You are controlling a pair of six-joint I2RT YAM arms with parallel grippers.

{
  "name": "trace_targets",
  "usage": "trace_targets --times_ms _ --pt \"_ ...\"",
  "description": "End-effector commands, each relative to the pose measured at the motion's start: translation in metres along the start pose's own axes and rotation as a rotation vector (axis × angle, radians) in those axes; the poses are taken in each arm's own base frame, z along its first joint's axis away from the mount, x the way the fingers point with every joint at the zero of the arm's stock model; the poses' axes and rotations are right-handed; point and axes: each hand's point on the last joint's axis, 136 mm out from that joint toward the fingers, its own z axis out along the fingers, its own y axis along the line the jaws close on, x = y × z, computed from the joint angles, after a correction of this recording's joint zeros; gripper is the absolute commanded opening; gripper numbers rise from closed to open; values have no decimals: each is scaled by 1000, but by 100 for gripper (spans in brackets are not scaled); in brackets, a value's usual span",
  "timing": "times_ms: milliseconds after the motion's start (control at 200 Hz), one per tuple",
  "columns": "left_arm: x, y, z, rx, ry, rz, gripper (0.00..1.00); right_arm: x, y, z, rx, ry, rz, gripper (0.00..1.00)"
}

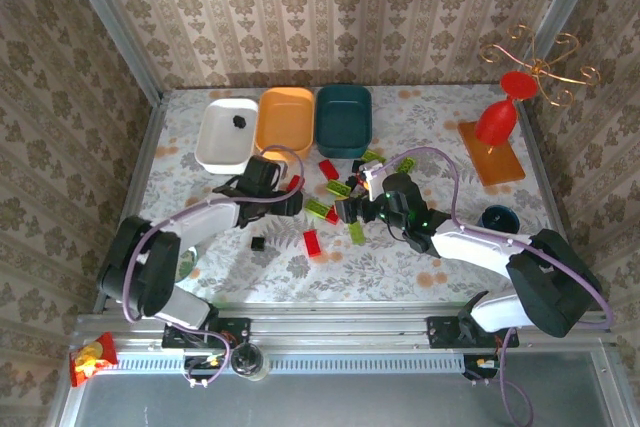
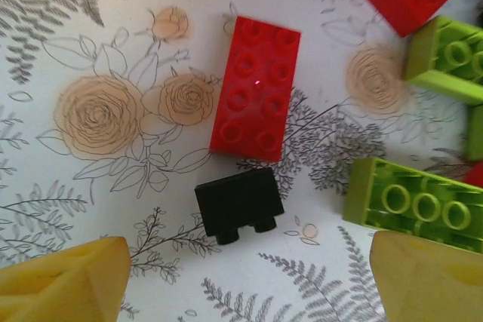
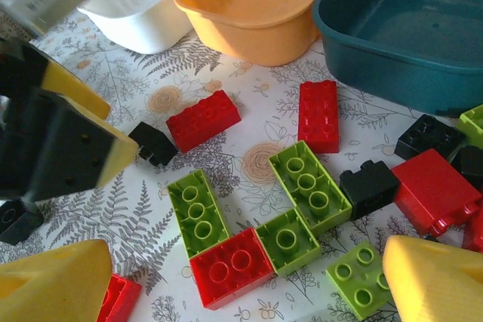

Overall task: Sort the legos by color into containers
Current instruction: Pick up the lego from the center of the table.

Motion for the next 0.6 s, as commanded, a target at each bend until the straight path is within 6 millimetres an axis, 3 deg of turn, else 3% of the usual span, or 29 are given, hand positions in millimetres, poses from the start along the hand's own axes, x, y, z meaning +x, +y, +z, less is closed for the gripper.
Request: trace_targets --times_ms 0,130,345,595 --pt "-16 -1 8 -31 -31 -25 82 -1 7 -2 -31 -28 -24 93" --pt "-14 4 25 -59 -9 -28 76 -1 9 -2 -41 -28 -27 93" --pt "-12 1 44 -47 20 -30 59 1 13 1 -53 -12 -28 93" --pt "-7 2 45 -45 15 -43 39 0 25 2 -104 -15 -47 92"
